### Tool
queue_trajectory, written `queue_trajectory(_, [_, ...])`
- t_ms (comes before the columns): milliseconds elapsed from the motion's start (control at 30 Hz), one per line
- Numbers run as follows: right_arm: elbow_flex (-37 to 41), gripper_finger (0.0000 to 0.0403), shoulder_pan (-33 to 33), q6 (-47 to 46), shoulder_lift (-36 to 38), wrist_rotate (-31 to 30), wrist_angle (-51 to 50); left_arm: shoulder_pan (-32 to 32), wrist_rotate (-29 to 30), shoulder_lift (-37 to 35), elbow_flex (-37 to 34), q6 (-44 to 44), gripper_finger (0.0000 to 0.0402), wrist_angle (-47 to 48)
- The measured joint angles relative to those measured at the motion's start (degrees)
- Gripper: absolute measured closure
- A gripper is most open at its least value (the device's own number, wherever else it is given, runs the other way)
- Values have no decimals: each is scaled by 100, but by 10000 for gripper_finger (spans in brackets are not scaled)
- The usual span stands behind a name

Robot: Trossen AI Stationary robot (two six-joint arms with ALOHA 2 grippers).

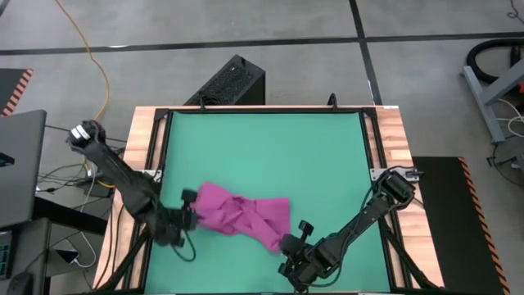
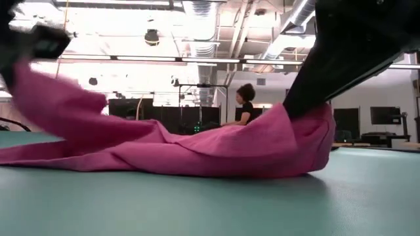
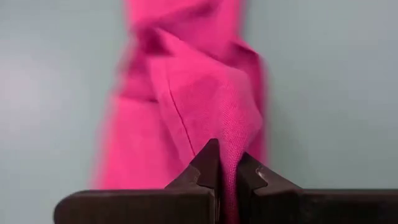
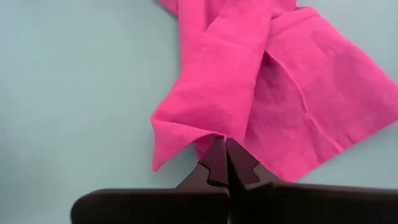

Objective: Roll towel into tight, uniform cylinder
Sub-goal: Fold the pink towel

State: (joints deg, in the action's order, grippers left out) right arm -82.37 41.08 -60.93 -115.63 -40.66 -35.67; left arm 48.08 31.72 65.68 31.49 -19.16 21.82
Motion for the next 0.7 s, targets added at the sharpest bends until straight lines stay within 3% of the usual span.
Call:
queue_trajectory(167, [0,402,0,75,2,0,-14,526,-597,942,-525,-673,398,-1617])
queue_trajectory(400, [0,401,-38,151,2,2,-38,787,-1182,1729,-259,-1611,348,-1586])
queue_trajectory(567, [0,401,-37,239,4,8,-4,869,-1802,1434,445,-1545,298,-333])
queue_trajectory(700, [0,401,-37,251,4,13,6,858,-1610,990,1337,-1414,266,1049])
